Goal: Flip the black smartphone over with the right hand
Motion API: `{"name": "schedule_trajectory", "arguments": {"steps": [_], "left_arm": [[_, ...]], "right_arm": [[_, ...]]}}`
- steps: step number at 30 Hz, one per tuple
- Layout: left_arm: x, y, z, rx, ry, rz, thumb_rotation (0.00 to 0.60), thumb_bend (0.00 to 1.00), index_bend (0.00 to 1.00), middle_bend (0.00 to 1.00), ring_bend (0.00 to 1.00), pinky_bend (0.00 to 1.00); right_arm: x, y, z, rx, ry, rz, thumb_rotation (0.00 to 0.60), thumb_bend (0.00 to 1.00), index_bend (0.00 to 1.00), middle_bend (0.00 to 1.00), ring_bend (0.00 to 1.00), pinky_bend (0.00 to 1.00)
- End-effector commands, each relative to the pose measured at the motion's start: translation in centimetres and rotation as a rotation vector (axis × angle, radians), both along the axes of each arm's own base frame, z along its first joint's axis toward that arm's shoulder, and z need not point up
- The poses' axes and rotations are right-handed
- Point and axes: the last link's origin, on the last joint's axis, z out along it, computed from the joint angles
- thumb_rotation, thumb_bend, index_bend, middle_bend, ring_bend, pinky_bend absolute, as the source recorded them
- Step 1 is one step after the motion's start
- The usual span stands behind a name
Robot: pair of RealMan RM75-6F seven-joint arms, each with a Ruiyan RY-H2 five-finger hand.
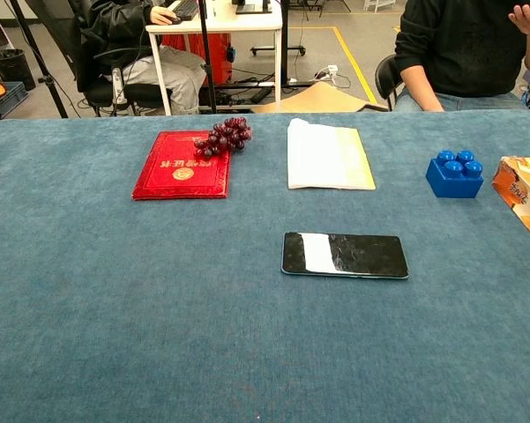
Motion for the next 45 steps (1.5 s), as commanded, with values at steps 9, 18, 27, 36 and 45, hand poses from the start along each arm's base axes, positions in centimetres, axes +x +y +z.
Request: {"name": "schedule_trajectory", "arguments": {"steps": [9,18,27,36,45], "left_arm": [[0.0,0.0,-0.1,-0.018,-0.014,0.002,0.6,0.0,0.0,0.0,0.0,0.0],[-0.2,1.0,-0.9,-0.03,0.009,0.027,0.6,0.0,0.0,0.0,0.0,0.0],[-0.9,2.3,-0.8,-0.016,0.019,0.071,0.6,0.0,0.0,0.0,0.0,0.0],[-1.4,3.0,-0.7,-0.009,0.022,0.105,0.6,0.0,0.0,0.0,0.0,0.0],[-1.6,3.3,-1.0,-0.013,0.031,0.119,0.6,0.0,0.0,0.0,0.0,0.0]], "right_arm": [[-0.2,-0.4,-2.2,0.112,-0.006,-0.015,0.6,0.0,0.0,0.0,0.0,0.0],[4.2,-6.3,-8.9,0.427,0.004,0.13,0.6,0.0,0.02,0.01,0.0,0.0],[10.2,-11.7,-15.9,0.625,0.034,0.216,0.6,0.11,0.1,0.09,0.0,0.06],[12.9,-14.3,-21.0,0.64,0.114,0.24,0.6,0.13,0.15,0.14,0.01,0.09],[12.9,-15.1,-23.9,0.633,0.186,0.227,0.6,0.19,0.17,0.16,0.02,0.09]]}}
